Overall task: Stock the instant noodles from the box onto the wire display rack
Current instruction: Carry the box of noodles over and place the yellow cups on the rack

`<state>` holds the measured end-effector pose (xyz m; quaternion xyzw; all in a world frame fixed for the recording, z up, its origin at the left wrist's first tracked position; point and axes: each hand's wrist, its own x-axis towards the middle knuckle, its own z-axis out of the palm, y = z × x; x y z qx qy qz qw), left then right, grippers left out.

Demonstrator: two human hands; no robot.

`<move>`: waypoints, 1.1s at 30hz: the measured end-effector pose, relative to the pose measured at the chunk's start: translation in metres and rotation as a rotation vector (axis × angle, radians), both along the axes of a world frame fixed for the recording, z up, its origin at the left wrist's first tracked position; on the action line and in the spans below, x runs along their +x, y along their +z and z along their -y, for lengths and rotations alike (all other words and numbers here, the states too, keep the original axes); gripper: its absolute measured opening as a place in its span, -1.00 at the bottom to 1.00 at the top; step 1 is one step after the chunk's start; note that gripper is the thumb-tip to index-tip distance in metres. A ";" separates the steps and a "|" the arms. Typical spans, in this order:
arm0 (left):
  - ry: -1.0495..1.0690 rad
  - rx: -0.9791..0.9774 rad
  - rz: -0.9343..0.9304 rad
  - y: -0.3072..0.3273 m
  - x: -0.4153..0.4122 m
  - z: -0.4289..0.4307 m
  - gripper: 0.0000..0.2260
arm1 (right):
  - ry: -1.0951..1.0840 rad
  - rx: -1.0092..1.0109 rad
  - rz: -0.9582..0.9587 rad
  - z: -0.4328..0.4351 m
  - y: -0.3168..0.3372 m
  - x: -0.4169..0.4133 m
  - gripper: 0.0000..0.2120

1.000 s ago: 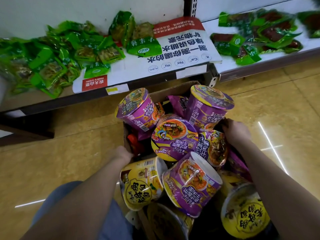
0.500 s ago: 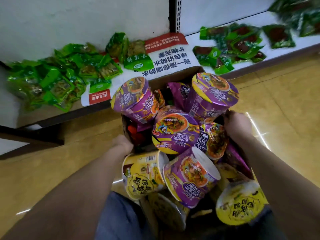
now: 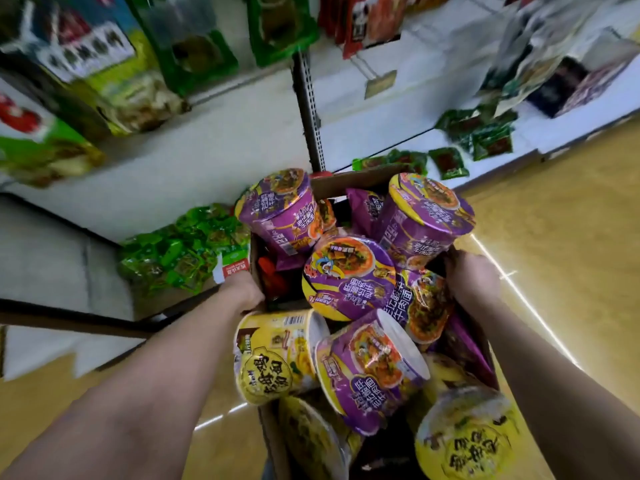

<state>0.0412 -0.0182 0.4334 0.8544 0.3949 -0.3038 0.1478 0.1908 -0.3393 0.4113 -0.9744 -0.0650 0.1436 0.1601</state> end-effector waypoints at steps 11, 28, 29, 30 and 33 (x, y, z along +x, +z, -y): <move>-0.083 -0.051 0.045 0.093 0.010 0.082 -0.72 | -0.138 0.020 -0.029 0.103 0.077 -0.044 -0.69; -0.543 0.022 0.122 0.088 0.187 0.207 -0.72 | -0.539 -0.020 -0.031 0.244 0.075 -0.011 -0.73; -0.560 0.026 0.128 0.086 0.204 0.213 -0.72 | -0.558 -0.027 -0.022 0.249 0.074 -0.003 -0.73; -0.585 0.032 0.121 0.086 0.220 0.220 -0.72 | -0.578 -0.034 -0.011 0.255 0.073 0.006 -0.74; -0.684 -0.001 0.130 0.075 0.279 0.239 -0.71 | -0.627 -0.039 0.005 0.268 0.067 0.035 -0.75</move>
